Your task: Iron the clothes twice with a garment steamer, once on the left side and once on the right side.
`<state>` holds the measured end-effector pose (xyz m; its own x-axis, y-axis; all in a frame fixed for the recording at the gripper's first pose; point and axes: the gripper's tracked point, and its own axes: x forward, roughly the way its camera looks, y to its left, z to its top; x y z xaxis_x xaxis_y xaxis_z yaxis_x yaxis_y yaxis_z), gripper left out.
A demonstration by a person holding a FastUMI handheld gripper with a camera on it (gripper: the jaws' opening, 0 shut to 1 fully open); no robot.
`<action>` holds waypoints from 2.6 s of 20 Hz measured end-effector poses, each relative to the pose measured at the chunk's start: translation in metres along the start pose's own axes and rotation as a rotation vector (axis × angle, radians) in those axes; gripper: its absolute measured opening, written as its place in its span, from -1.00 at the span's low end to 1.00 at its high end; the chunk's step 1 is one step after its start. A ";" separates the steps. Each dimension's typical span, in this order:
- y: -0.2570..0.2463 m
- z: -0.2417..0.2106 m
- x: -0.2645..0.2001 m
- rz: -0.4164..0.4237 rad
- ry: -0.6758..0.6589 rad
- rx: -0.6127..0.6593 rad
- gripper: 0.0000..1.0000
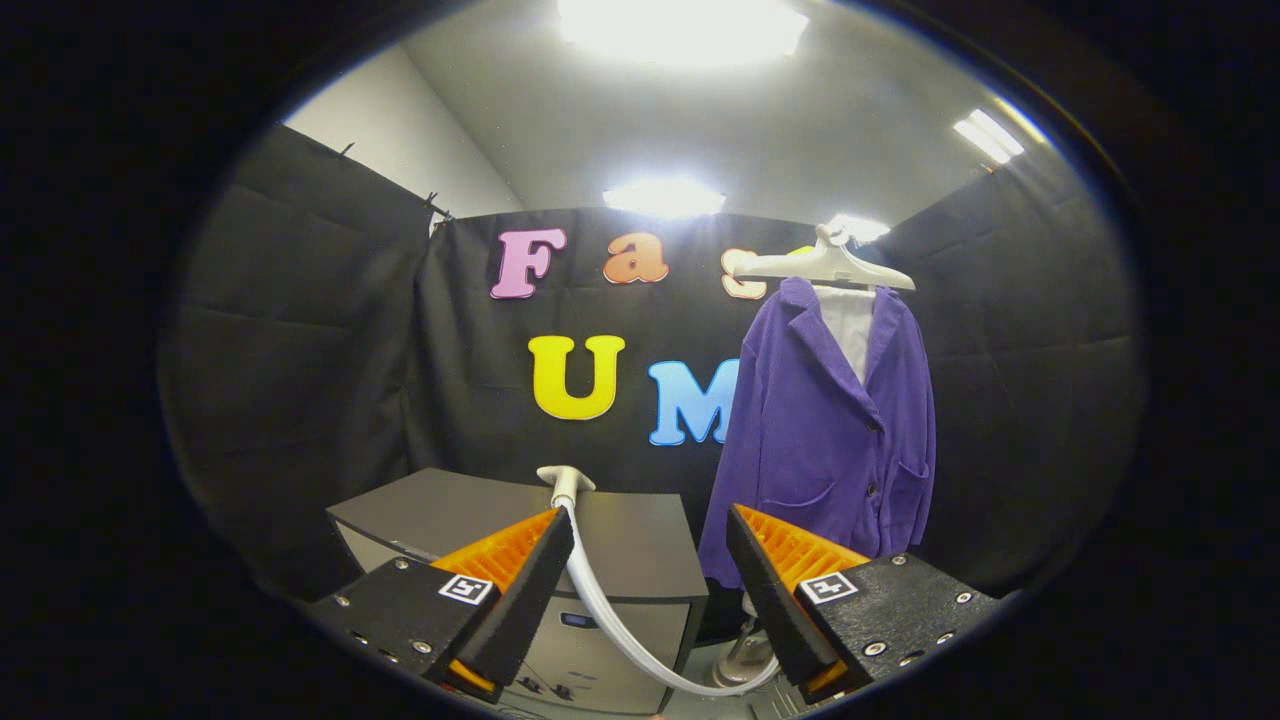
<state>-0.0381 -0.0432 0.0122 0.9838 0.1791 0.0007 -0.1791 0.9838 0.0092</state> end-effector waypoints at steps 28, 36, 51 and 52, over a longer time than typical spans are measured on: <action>0.010 0.016 0.063 0.201 0.143 0.036 0.90; 0.030 0.005 0.135 0.131 0.238 0.144 0.90; 0.094 -0.039 0.234 0.070 0.453 0.265 0.92; 0.104 -0.044 0.240 0.083 0.483 0.274 0.92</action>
<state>0.1793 0.1023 -0.0306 0.8429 0.3029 -0.4447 -0.1858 0.9395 0.2877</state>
